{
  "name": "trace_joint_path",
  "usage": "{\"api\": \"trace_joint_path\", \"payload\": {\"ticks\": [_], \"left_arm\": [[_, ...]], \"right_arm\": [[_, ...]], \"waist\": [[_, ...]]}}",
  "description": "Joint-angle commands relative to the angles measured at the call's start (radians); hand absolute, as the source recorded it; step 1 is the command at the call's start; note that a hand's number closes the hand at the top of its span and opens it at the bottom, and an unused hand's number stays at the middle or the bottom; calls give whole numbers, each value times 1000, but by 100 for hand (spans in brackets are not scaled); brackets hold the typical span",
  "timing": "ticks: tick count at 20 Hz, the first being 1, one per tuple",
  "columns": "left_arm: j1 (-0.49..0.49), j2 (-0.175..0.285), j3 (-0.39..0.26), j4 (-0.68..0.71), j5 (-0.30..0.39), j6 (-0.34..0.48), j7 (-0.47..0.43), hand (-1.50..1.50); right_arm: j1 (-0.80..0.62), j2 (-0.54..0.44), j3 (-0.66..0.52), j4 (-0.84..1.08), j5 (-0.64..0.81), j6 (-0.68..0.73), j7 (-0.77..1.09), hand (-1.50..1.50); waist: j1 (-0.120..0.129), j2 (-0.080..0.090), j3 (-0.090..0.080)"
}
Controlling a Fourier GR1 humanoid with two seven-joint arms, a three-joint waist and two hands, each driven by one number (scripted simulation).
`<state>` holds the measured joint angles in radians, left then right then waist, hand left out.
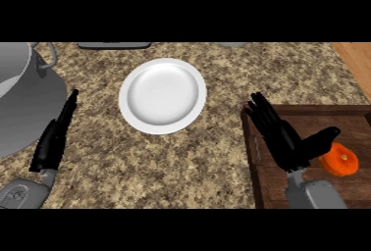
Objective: Pick the squash from the tray and place it in the plate
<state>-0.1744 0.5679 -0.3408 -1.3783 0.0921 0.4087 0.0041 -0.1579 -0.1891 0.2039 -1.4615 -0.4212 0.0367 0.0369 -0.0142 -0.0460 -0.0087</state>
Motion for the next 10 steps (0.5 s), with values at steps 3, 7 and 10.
{"api": "trace_joint_path", "payload": {"ticks": [3,7,10], "left_arm": [[68,17,40,7,8,11,-50,0],[104,37,72,6,34,15,-40,0],[153,33,76,-7,55,-4,-77,0]], "right_arm": [[49,2,-283,-145,-67,-223,-109,-150],[142,-171,-477,-45,132,-483,-109,-150],[107,-51,-635,-143,132,-742,-252,-150]], "waist": [[-34,26,8],[-91,41,-14],[-59,24,-1]]}}
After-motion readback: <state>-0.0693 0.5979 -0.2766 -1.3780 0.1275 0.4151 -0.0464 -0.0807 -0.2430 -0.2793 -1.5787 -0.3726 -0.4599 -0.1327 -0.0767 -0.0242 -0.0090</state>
